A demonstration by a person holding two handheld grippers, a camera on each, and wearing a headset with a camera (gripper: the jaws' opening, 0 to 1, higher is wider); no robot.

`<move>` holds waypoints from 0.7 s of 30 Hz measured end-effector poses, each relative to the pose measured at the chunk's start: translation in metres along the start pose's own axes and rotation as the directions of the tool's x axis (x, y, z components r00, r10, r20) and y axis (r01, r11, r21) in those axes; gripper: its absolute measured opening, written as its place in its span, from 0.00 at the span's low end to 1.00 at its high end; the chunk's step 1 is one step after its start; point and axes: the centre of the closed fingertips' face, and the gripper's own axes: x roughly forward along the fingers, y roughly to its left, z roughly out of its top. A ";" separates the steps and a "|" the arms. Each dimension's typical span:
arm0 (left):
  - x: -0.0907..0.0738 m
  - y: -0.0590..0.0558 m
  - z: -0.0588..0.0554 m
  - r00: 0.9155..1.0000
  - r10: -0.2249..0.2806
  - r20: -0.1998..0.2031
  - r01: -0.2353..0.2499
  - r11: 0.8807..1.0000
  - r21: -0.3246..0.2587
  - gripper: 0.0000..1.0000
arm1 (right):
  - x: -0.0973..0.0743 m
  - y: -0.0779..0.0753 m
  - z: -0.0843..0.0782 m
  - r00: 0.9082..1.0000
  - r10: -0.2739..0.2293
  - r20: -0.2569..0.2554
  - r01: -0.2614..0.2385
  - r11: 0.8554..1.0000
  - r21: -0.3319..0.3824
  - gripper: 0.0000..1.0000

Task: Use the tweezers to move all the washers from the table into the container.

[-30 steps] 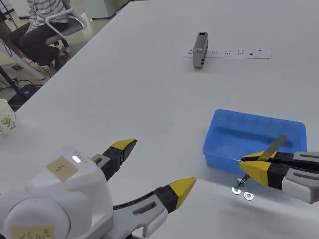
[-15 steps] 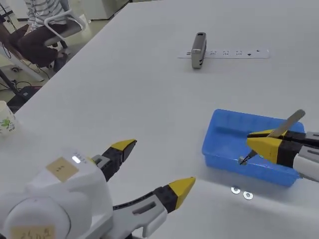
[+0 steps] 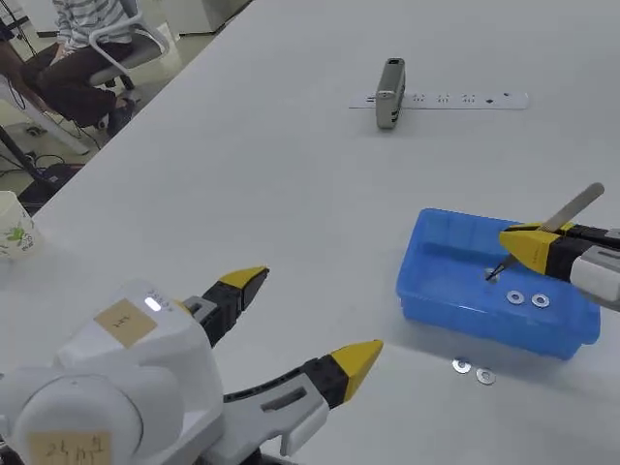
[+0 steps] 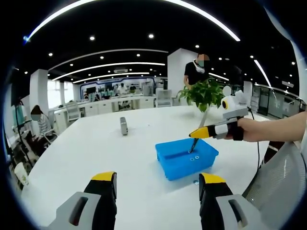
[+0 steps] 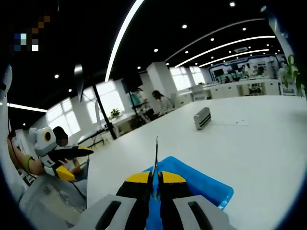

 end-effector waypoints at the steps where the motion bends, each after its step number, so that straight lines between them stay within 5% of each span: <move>1: 0.000 0.000 0.000 1.000 0.000 -0.001 0.000 1.000 0.000 0.70 | 0.002 -0.003 -0.004 1.000 -0.010 -0.017 0.010 1.000 -0.003 0.02; 21: 0.000 0.000 -0.002 1.000 -0.001 -0.012 0.001 1.000 0.005 0.68 | 0.020 -0.025 -0.033 0.989 -0.065 -0.136 0.059 0.997 -0.047 0.02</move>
